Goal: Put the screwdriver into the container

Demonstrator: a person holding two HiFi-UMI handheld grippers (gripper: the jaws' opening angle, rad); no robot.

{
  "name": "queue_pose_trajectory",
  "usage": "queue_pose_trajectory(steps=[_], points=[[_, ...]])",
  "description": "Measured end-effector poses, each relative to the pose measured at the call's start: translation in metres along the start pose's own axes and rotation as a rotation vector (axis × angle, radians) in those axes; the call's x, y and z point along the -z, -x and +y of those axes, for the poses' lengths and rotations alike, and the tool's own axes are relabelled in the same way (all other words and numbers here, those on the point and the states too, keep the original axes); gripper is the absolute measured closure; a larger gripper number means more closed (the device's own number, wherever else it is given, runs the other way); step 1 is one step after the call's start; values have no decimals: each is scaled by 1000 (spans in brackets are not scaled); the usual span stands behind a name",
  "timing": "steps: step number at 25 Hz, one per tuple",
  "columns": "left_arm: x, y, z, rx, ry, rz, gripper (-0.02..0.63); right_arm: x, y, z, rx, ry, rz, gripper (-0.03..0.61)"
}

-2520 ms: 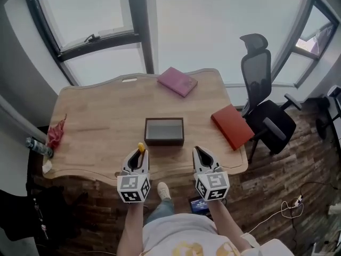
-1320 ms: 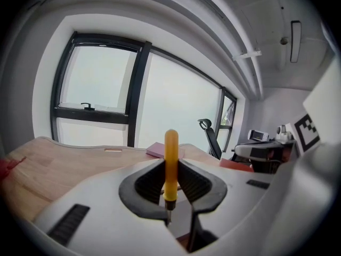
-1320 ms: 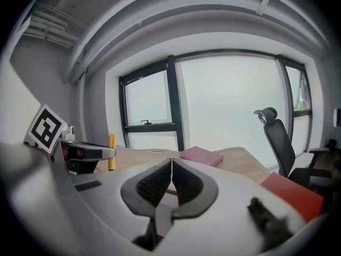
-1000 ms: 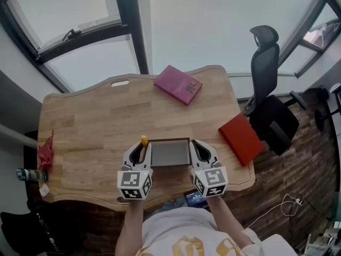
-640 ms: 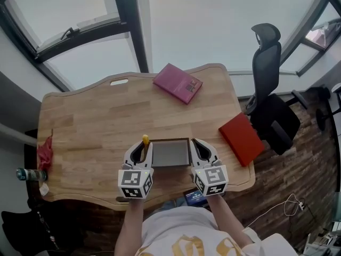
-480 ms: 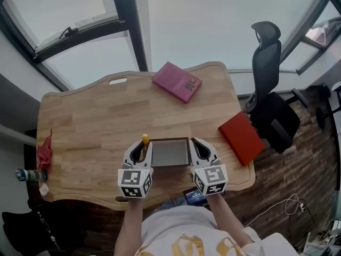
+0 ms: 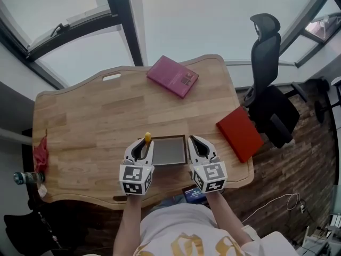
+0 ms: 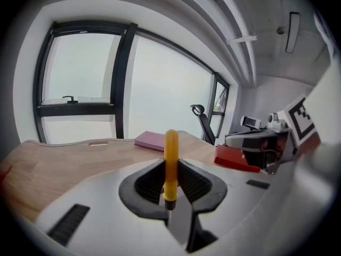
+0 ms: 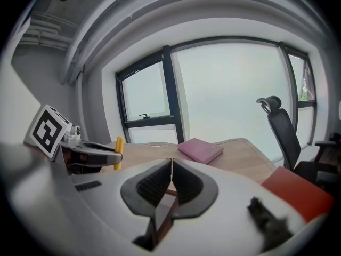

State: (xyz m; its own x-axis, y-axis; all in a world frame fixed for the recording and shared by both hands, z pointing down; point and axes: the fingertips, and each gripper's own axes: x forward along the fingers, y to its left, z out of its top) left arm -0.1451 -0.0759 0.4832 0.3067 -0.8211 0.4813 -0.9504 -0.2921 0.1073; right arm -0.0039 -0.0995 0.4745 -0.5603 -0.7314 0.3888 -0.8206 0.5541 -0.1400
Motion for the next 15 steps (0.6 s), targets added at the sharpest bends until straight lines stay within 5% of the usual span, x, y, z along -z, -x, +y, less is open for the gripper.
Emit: queue_pose_trajectory(steps=[15], points=[[29,-35,-26,112,-161,161,535,23,-16,-19,-9,-39,61,546]])
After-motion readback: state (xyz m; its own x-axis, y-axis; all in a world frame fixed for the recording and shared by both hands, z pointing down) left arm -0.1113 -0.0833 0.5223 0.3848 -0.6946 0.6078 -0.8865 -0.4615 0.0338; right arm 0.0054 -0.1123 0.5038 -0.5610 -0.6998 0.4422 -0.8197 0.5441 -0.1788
